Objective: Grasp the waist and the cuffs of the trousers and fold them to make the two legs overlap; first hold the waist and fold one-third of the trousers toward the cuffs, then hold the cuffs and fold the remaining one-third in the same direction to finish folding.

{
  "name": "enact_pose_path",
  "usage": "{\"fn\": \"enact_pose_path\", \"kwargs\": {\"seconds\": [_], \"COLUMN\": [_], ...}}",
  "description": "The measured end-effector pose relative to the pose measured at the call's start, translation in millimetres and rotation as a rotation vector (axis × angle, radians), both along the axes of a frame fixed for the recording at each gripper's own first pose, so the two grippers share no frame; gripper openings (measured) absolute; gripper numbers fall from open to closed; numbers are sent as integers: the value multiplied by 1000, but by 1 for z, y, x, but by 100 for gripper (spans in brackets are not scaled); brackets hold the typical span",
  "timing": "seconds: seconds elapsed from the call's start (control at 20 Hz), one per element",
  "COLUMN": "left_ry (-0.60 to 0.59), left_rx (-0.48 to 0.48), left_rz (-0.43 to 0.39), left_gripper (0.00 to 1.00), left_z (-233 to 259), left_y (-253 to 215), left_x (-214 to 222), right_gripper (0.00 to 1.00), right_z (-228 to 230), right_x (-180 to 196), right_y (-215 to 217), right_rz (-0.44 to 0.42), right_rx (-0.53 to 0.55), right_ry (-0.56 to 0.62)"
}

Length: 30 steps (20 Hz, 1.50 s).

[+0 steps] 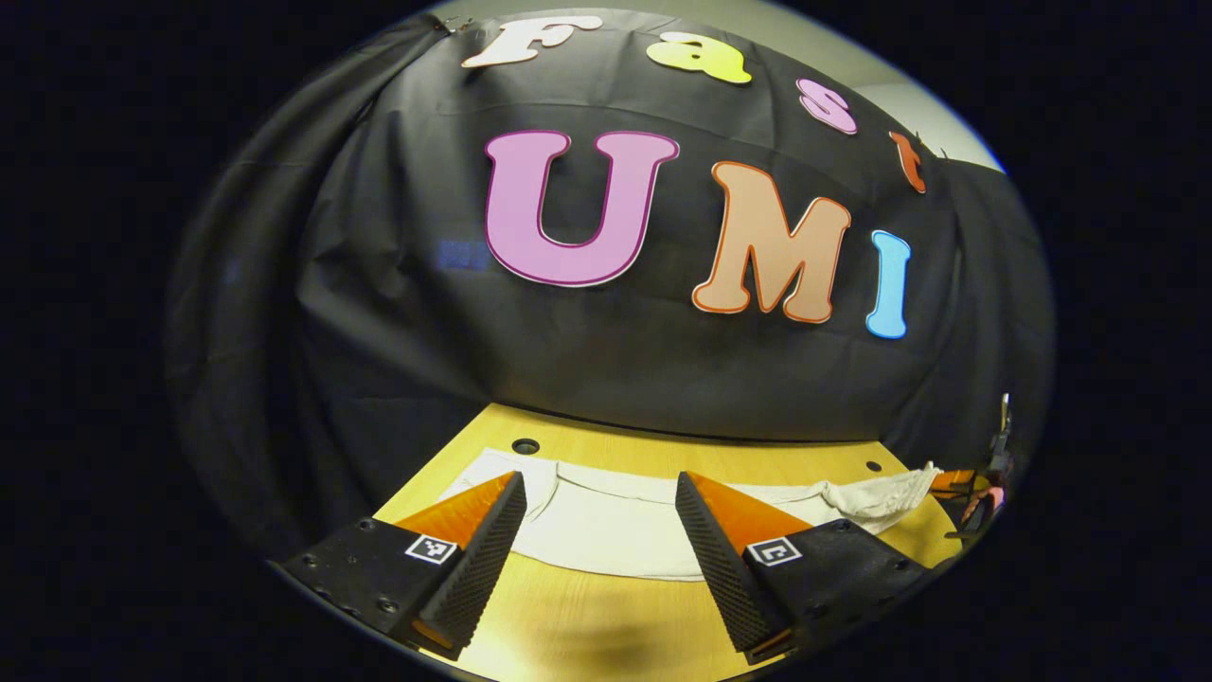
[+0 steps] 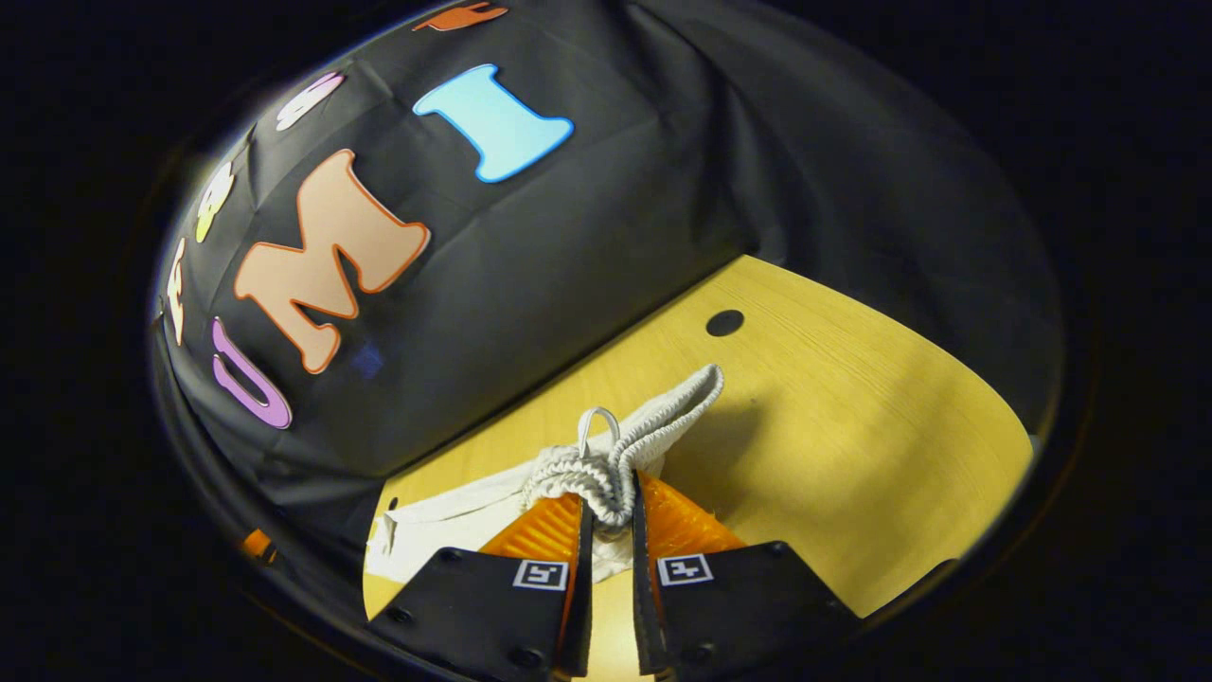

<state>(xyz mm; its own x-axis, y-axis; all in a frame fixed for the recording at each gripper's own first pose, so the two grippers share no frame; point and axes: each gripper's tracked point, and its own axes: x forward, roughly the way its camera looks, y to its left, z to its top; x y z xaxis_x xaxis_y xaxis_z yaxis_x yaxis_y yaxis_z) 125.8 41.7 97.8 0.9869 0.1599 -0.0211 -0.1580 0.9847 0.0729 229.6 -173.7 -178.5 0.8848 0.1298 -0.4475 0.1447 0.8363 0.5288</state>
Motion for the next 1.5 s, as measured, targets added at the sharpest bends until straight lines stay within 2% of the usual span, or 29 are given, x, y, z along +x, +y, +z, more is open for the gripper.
{"fn": "enact_pose_path", "kwargs": {"seconds": [0.3,0.45,0.6,0.75,0.95,1.1,1.15,1.2,1.25,1.3,1.35,1.4,1.45,1.5], "left_ry": [54,67,95,100,121,129,130,134,138,141,142,145,148,149], "left_rx": [-39,-48,-54,-82,-128,-117,-117,-118,-118,-115,-111,-109,-109,-111], "left_rz": [-95,-126,-131,-122,-107,-83,-79,-76,-73,-70,-69,-67,-64,-57], "left_gripper": [95,95,95,95,95,95,95,95,95,95,95,95,95,95], "left_z": [-13,-19,-30,-37,-47,-49,-50,-50,-52,-53,-53,-53,-56,-57], "left_y": [38,62,90,116,141,160,165,170,173,175,177,178,181,183], "left_x": [12,15,16,18,21,27,27,29,30,33,35,38,41,45], "right_gripper": [20,20,20,20,20,23,29,24,47,51,63,72,94,96], "right_z": [65,93,101,90,39,-2,-7,-16,-21,-23,-17,-9,-2,7], "right_x": [1,10,17,21,31,45,45,46,47,48,50,49,52,53], "right_y": [87,144,203,261,322,346,348,352,351,352,346,340,333,322], "right_rz": [21,62,121,196,265,309,318,330,341,354,355,354,355,352], "right_rx": [-32,-65,-117,-156,-233,-252,-257,-254,-244,-224,-213,-215,-221,-232], "right_ry": [-90,-139,-156,-145,-88,-27,-11,-3,5,7,3,-4,-12,-9]}}
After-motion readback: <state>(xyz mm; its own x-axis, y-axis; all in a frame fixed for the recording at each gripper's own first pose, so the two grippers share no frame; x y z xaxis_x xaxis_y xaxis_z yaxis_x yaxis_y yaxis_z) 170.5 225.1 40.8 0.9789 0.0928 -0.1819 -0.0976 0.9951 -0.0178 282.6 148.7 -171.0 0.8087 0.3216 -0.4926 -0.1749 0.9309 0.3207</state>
